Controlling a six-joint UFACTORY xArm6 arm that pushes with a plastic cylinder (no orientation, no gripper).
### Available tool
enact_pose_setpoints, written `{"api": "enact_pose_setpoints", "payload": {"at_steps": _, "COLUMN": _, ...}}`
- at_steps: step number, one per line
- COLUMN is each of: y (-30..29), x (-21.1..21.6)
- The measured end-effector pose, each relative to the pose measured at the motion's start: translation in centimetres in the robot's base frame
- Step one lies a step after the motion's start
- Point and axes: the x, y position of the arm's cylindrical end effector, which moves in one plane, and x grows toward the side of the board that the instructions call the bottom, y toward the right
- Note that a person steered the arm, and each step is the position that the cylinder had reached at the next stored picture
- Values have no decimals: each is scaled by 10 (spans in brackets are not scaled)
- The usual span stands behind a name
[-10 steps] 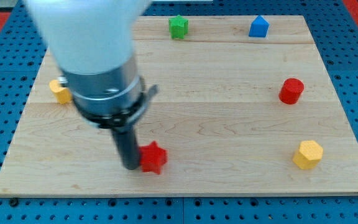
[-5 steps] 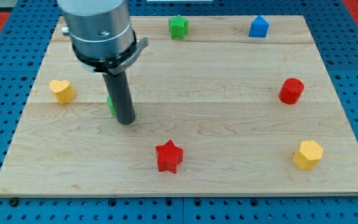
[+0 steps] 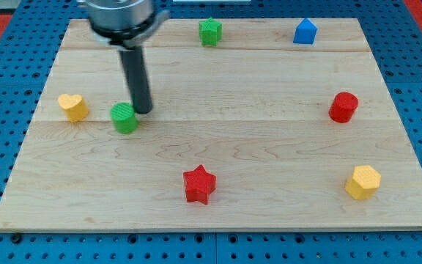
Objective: Push the green circle to the bottom left
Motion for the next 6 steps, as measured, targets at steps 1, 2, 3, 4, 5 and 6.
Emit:
{"api": "enact_pose_setpoints", "payload": {"at_steps": 1, "y": -9, "x": 35}}
{"api": "enact_pose_setpoints", "payload": {"at_steps": 2, "y": -10, "x": 47}}
{"api": "enact_pose_setpoints", "payload": {"at_steps": 3, "y": -9, "x": 6}}
{"api": "enact_pose_setpoints", "payload": {"at_steps": 4, "y": -58, "x": 9}}
{"api": "enact_pose_setpoints", "payload": {"at_steps": 5, "y": -78, "x": 63}}
{"api": "enact_pose_setpoints", "payload": {"at_steps": 6, "y": -65, "x": 58}}
